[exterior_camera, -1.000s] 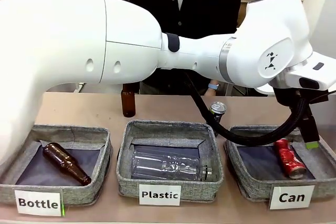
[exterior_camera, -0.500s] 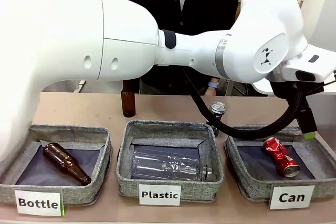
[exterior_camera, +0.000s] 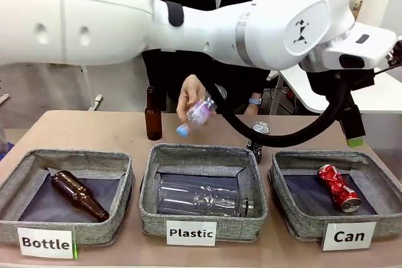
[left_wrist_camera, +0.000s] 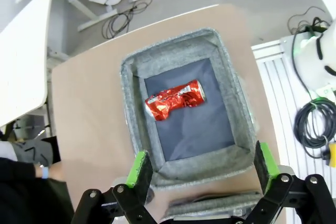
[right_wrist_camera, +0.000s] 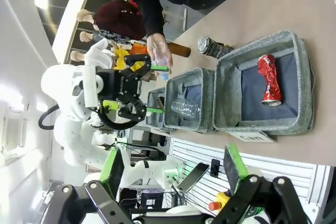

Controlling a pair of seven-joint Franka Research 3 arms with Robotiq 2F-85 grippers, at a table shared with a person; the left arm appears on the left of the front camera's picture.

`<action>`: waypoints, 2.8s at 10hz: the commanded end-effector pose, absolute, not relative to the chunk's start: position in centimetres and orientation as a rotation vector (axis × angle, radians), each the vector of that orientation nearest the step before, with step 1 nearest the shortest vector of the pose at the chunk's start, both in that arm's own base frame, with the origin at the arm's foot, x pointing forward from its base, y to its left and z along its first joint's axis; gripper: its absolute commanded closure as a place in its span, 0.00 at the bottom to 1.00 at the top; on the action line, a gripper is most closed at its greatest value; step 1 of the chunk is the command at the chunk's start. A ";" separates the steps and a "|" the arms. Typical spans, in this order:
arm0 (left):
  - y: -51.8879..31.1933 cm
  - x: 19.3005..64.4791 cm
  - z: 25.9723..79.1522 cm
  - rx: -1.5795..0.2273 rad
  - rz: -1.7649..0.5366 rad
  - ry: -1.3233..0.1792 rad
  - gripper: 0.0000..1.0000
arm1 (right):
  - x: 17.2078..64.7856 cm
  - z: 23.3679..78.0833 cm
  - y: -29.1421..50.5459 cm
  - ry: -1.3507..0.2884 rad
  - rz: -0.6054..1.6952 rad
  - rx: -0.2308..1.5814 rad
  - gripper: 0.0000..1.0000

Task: Sort the can waste into the basket.
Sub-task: Pick up the can waste from the table and place it in the right Fabric basket.

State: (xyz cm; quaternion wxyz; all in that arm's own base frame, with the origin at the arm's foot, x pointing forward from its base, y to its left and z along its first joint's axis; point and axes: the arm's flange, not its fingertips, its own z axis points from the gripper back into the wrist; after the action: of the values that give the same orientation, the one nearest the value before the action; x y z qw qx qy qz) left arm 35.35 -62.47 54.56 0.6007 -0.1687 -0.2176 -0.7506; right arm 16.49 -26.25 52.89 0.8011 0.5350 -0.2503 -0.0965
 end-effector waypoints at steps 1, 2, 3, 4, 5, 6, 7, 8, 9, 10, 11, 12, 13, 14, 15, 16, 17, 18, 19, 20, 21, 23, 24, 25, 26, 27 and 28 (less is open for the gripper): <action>-59.9 34.2 53.5 -0.428 -1.745 -0.529 0.00 | 16.5 52.4 -25.5 -0.524 -0.183 1.118 0.00; -60.0 34.2 53.3 -0.444 -1.755 -0.514 0.00 | 16.5 52.4 -25.5 -0.527 -0.185 1.120 0.00; -60.2 34.2 53.0 -0.449 -1.761 -0.522 0.00 | 16.4 52.4 -25.5 -0.531 -0.182 1.121 0.00; -60.4 34.1 52.9 -0.456 -1.768 -0.516 0.00 | 16.4 52.4 -25.6 -0.535 -0.182 1.121 0.00; -60.4 34.2 52.9 -0.455 -1.769 -0.521 0.00 | 16.3 52.4 -25.6 -0.537 -0.183 1.123 0.00; -60.5 34.2 52.8 -0.456 -1.770 -0.521 0.00 | 16.3 52.4 -25.7 -0.538 -0.184 1.122 0.00; -60.5 34.2 52.8 -0.456 -1.768 -0.523 0.00 | 16.3 52.4 -25.6 -0.537 -0.181 1.124 0.00; -60.4 34.2 52.8 -0.451 -1.767 -0.520 0.00 | 16.3 52.4 -25.6 -0.532 -0.177 1.123 0.00; -60.0 34.2 53.0 -0.447 -1.760 -0.522 0.00 | 16.5 52.3 -25.4 -0.525 -0.174 1.118 0.00; -58.5 34.7 53.7 -0.443 -1.734 -0.518 0.00 | 16.6 52.2 -25.0 -0.514 -0.168 1.118 0.00; -55.8 35.3 54.6 -0.505 -1.733 -0.469 0.00 | 17.0 52.1 -24.2 -0.496 -0.156 1.118 0.00; -52.0 36.2 55.5 -0.530 -1.665 -0.457 0.00 | 17.8 51.7 -22.6 -0.457 -0.129 1.100 0.00; -46.6 37.3 56.2 -0.567 -1.555 -0.453 0.00 | 18.9 51.2 -20.0 -0.405 -0.078 1.054 0.00; -41.4 37.6 56.3 -0.593 -1.443 -0.451 0.00 | 20.0 51.0 -17.5 -0.364 -0.020 1.040 0.00; -35.9 37.5 56.2 -0.654 -1.304 -0.435 0.00 | 20.8 51.1 -14.9 -0.326 0.046 1.036 0.00; -30.5 37.3 55.7 -0.755 -1.155 -0.416 0.00 | 21.9 51.3 -12.1 -0.290 0.106 1.030 0.00; -25.3 37.0 55.3 -0.839 -0.921 -0.352 0.00 | 22.6 51.3 -9.2 -0.250 0.159 1.039 0.00; -20.0 37.0 54.0 -0.894 -0.712 -0.284 0.00 | 23.3 51.0 -6.3 -0.213 0.208 1.079 0.00; -15.6 36.9 52.5 -0.978 -0.602 -0.257 0.00 | 23.9 50.6 -4.0 -0.174 0.232 1.146 0.00; -11.3 36.7 50.8 -1.050 -0.494 -0.244 0.00 | 24.7 50.1 -2.4 -0.127 0.241 1.241 0.00; -6.7 36.1 48.8 -1.111 -0.338 -0.253 0.00 | 25.5 49.5 -1.4 -0.081 0.237 1.360 0.00; 1.4 33.7 44.6 -1.326 -0.152 -0.350 0.00 | 27.2 48.0 -1.5 -0.068 0.156 1.515 0.00; 4.0 32.0 43.1 -1.418 -0.089 -0.443 0.00 | 27.5 47.5 -2.1 -0.098 0.108 1.540 0.00; 5.4 30.8 41.8 -1.480 -0.051 -0.520 0.00 | 27.6 47.3 -2.8 -0.137 0.056 1.519 0.00; 5.6 30.9 39.9 -1.492 0.013 -0.572 0.00 | 27.7 46.9 -3.8 -0.185 0.020 1.445 0.00; 7.5 34.2 44.1 -1.398 -0.045 -0.403 0.00 | 29.8 48.0 -3.4 -0.081 0.122 1.511 0.00; 7.5 34.2 44.1 -1.398 -0.045 -0.403 0.00 | 29.8 48.0 -3.4 -0.081 0.122 1.511 0.00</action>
State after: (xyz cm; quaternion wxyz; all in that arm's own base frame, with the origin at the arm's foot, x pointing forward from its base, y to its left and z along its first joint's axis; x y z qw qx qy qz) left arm 34.67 8.94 42.97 0.7293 -0.6515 -0.2090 0.0020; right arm 29.91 -4.51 47.60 0.7310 0.6798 -0.0473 0.0357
